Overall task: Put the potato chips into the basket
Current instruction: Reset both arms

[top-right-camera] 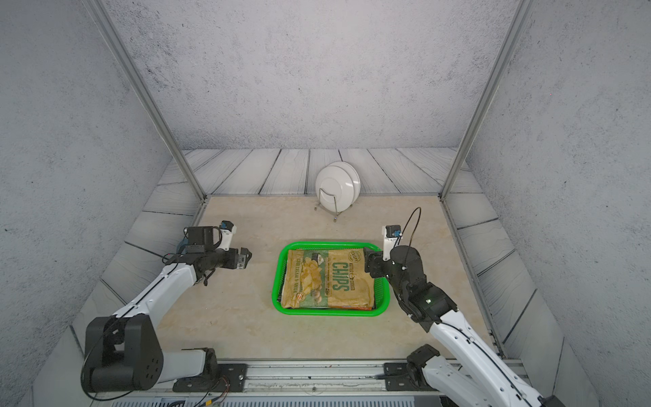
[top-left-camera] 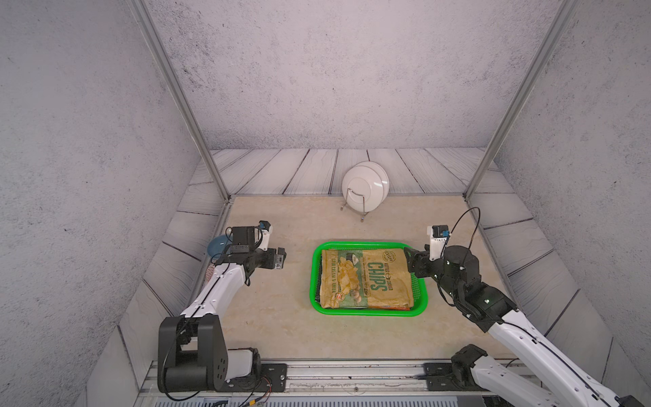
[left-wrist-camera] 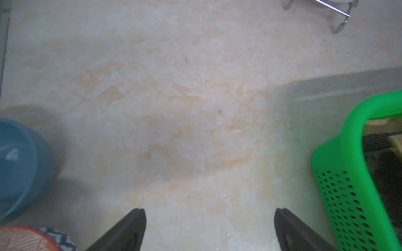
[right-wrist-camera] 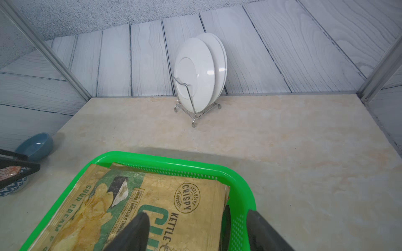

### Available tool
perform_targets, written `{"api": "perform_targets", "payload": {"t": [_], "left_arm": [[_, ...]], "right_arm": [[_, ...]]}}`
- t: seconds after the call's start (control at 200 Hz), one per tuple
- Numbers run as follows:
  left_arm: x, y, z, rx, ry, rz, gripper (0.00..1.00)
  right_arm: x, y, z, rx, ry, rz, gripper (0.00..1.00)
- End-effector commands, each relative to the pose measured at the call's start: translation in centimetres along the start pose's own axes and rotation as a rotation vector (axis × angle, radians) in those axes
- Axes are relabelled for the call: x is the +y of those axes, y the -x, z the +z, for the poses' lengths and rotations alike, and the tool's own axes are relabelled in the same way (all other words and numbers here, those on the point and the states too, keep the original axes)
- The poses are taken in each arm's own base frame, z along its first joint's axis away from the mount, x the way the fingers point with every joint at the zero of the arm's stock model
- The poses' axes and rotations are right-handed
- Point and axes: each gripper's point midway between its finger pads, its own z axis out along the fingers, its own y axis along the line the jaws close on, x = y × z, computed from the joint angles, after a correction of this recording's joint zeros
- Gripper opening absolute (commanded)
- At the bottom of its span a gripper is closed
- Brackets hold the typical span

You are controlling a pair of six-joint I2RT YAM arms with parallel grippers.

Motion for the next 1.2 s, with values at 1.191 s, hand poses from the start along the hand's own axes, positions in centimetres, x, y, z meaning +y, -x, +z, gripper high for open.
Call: {"api": "perform_targets", "payload": {"t": [1.191], "left_arm": [[5.3,1.6,4.0,-0.418,0.233,-0.046,0.99]], "right_arm": [[-10.7,-1.5,5.5,-0.072,-0.313,-0.13,0.99]]}}
